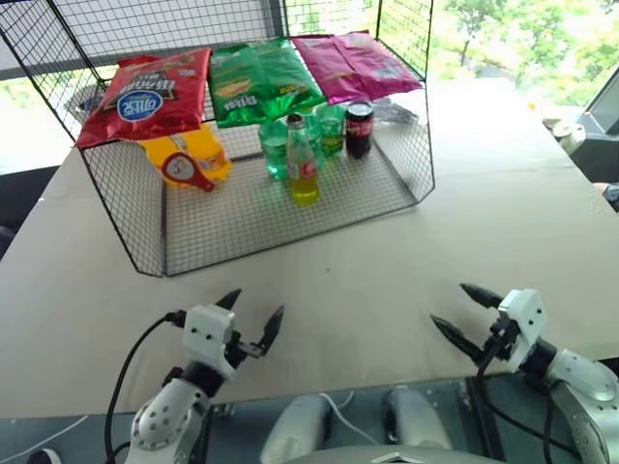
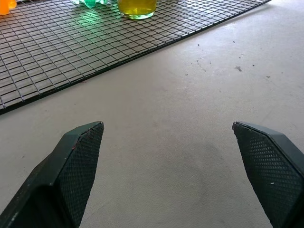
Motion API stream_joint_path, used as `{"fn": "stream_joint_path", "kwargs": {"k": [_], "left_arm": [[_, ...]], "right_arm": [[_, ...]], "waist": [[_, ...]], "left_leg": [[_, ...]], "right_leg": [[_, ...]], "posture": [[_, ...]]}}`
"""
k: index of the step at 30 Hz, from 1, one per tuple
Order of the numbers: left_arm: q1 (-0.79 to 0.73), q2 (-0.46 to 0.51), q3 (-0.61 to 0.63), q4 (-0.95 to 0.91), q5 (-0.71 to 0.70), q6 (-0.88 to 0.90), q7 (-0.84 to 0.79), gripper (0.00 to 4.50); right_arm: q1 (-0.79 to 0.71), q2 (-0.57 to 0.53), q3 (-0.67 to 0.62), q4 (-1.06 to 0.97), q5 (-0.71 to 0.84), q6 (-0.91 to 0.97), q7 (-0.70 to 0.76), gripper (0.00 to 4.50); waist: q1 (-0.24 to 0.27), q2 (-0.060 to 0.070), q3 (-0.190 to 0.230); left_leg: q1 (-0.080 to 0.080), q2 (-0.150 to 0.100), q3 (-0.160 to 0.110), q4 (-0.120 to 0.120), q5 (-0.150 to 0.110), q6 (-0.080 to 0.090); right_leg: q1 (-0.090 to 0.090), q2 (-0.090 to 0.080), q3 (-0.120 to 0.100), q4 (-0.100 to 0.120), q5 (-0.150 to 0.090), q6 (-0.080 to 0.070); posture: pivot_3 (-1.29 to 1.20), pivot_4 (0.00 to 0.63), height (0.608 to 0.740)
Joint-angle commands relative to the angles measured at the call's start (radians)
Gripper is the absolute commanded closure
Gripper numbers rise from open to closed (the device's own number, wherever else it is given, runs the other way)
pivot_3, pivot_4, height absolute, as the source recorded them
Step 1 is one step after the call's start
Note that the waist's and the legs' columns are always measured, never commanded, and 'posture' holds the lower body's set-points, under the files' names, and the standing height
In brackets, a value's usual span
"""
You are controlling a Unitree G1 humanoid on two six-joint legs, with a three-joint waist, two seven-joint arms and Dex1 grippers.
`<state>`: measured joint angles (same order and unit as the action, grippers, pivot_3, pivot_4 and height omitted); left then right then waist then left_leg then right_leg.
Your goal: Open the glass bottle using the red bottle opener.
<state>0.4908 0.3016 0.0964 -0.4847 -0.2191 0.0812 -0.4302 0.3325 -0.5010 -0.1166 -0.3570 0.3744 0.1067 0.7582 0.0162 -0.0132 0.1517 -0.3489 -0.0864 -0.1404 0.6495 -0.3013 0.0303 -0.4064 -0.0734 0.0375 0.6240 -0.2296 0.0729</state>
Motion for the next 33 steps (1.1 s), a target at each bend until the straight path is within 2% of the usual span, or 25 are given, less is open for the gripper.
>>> {"fn": "stream_joint_path", "kwargs": {"k": [1,28,33], "left_arm": [[0.010,0.010,0.012,-0.026,0.001,-0.021,-0.002,0.00],[-0.006,0.001,0.053,-0.026,-0.023,0.003,0.025,0.00],[-0.103,0.005,0.114,-0.031,-0.145,0.051,0.015,0.00]], "right_arm": [[-0.005,-0.006,-0.002,-0.045,0.006,-0.019,0.007,0.02],[-0.022,0.005,0.037,-0.012,-0.017,-0.080,0.025,0.02],[-0.093,0.022,0.085,-0.072,-0.003,-0.050,0.009,0.02]], "waist": [[0.000,0.000,0.000],[0.000,0.000,0.000],[-0.001,0.000,0.000]], "left_leg": [[0.000,0.000,0.000,0.000,0.000,0.000],[0.000,0.000,0.000,0.001,0.000,0.000],[0.000,0.000,0.000,0.002,0.002,-0.003]], "right_leg": [[0.000,0.000,0.000,0.000,0.000,0.000],[0.000,0.001,0.000,0.001,0.000,0.000],[0.000,0.001,0.000,0.002,0.000,0.000]], "posture": [[0.00,0.150,0.740],[0.00,0.150,0.740],[0.00,0.150,0.740]]}}
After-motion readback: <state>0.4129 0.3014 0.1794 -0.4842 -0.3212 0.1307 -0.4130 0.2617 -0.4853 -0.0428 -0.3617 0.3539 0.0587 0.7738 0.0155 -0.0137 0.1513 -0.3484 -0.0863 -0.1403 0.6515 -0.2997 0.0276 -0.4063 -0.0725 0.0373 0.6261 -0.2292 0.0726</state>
